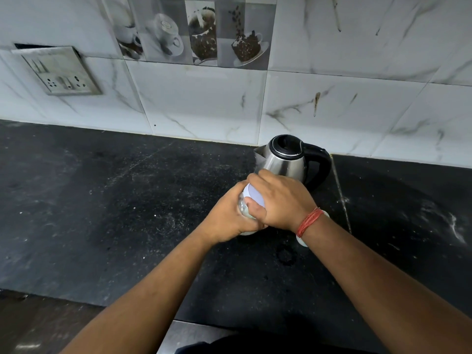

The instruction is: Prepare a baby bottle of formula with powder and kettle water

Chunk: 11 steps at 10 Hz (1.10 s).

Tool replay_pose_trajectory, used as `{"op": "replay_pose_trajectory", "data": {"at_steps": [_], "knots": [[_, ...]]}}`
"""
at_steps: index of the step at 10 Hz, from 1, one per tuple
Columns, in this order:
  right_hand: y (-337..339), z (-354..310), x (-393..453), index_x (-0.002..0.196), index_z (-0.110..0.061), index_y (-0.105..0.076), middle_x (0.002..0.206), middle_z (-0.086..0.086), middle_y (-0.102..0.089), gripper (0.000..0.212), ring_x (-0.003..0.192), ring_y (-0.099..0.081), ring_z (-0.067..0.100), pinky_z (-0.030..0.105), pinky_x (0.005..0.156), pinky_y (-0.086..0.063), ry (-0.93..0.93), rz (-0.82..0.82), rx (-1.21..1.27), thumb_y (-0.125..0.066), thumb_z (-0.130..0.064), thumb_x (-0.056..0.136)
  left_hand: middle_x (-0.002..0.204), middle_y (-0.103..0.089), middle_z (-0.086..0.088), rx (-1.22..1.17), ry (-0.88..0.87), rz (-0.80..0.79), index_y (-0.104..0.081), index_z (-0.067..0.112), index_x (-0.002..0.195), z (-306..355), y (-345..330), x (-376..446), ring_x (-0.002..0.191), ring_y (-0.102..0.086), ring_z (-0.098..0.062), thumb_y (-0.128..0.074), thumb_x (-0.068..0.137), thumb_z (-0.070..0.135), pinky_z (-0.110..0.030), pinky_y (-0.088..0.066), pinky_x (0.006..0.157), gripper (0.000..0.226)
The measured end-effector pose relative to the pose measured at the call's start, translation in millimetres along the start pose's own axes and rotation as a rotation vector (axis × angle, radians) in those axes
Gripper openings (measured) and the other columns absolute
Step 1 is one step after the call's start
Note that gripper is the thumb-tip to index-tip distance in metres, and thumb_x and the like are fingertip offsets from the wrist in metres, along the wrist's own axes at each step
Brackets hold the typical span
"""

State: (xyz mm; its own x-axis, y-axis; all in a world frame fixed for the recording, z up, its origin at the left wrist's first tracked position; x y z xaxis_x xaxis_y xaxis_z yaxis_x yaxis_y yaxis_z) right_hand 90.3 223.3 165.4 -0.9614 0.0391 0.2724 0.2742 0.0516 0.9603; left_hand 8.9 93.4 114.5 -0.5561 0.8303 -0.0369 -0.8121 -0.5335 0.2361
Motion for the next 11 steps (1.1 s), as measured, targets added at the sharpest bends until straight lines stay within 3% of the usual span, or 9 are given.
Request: {"op": "replay_pose_trajectory", "data": {"at_steps": [1,2,3,4,5,6,9,10,11], "knots": [[-6,-4,3,0.107,-0.015,-0.058,0.092,0.005,-0.063,0.058,0.069,-0.064,0.031,0.033,0.053,-0.039,-0.093,-0.018,0.000,-0.028,-0.059,0.087,0.098,-0.072,0.010,0.003,0.011,0.074,-0.055,0.034,0.119,-6,-1,-1,0.082,-0.068,0.001,-0.084,0.068,-0.001,-0.021,-0.056,0.070,0.068],[-15,-5,7,0.107,-0.016,-0.058,0.096,0.002,-0.062,0.060,0.072,-0.064,0.029,0.032,0.056,-0.033,-0.173,-0.015,0.016,-0.024,-0.062,0.086,0.095,-0.070,0.019,-0.012,-0.005,0.112,-0.055,0.043,0.112,-12,-3,-1,0.080,-0.067,0.001,-0.083,0.065,0.007,-0.022,-0.057,0.068,0.066],[-25,-5,10,0.117,-0.016,-0.057,0.108,0.002,-0.056,0.067,0.085,-0.064,0.027,0.035,0.063,-0.045,-0.236,-0.012,0.080,-0.027,-0.068,0.087,0.114,-0.066,0.019,-0.046,0.003,0.139,-0.048,0.050,0.121,-19,-4,2,0.099,-0.069,-0.003,-0.086,0.066,0.019,-0.025,-0.059,0.080,0.075],[-37,-6,12,0.129,-0.015,-0.052,0.122,0.005,-0.052,0.075,0.105,-0.061,0.029,0.040,0.084,-0.052,-0.302,-0.014,0.219,-0.041,-0.073,0.082,0.139,-0.041,0.003,-0.002,0.043,0.180,-0.035,0.034,0.140,-37,-1,3,0.129,-0.050,-0.009,-0.090,0.072,0.020,-0.026,-0.051,0.100,0.088],[-54,-8,6,0.129,-0.017,-0.052,0.123,0.005,-0.049,0.071,0.111,-0.057,0.029,0.040,0.091,-0.050,-0.349,-0.037,0.290,-0.060,-0.067,0.079,0.136,-0.031,0.011,0.039,0.093,0.187,-0.036,0.046,0.138,-55,1,1,0.131,-0.038,0.000,-0.091,0.071,0.025,-0.026,-0.045,0.106,0.090],[-74,-9,-1,0.129,-0.016,-0.056,0.122,0.006,-0.045,0.068,0.113,-0.052,0.028,0.039,0.098,-0.048,-0.351,-0.059,0.303,-0.076,-0.056,0.077,0.140,-0.045,0.011,0.041,0.119,0.209,-0.044,0.054,0.133,-67,0,-1,0.133,-0.045,-0.016,-0.088,0.060,0.038,-0.046,-0.046,0.110,0.087],[-101,-16,-16,0.123,-0.015,-0.060,0.114,0.005,-0.047,0.058,0.111,-0.050,0.027,0.041,0.096,-0.050,-0.305,-0.066,0.362,-0.081,-0.045,0.078,0.137,-0.051,0.002,0.065,0.140,0.217,-0.043,0.051,0.125,-89,-6,-5,0.128,-0.053,-0.020,-0.090,0.060,0.031,-0.052,-0.051,0.104,0.083],[-103,-15,-18,0.125,-0.018,-0.059,0.112,0.004,-0.047,0.058,0.111,-0.049,0.025,0.040,0.095,-0.050,-0.285,-0.048,0.384,-0.080,-0.047,0.079,0.137,-0.050,0.008,0.086,0.104,0.192,-0.041,0.051,0.130,-88,-7,-5,0.128,-0.053,-0.016,-0.089,0.063,0.036,-0.050,-0.051,0.105,0.084],[-99,-10,-22,0.130,-0.021,-0.057,0.111,0.002,-0.045,0.060,0.110,-0.049,0.024,0.038,0.091,-0.051,-0.304,-0.015,0.367,-0.074,-0.052,0.081,0.153,-0.040,0.009,0.122,0.102,0.159,-0.032,0.033,0.154,-91,-3,-8,0.142,-0.042,-0.016,-0.089,0.061,0.048,-0.048,-0.041,0.117,0.110]]}}
Point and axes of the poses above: each hand's wrist, its own x-axis towards the middle knuckle, its own y-axis out of the back of the hand, z = x × y, the point moved 2 cm from there along x, towards the middle knuckle
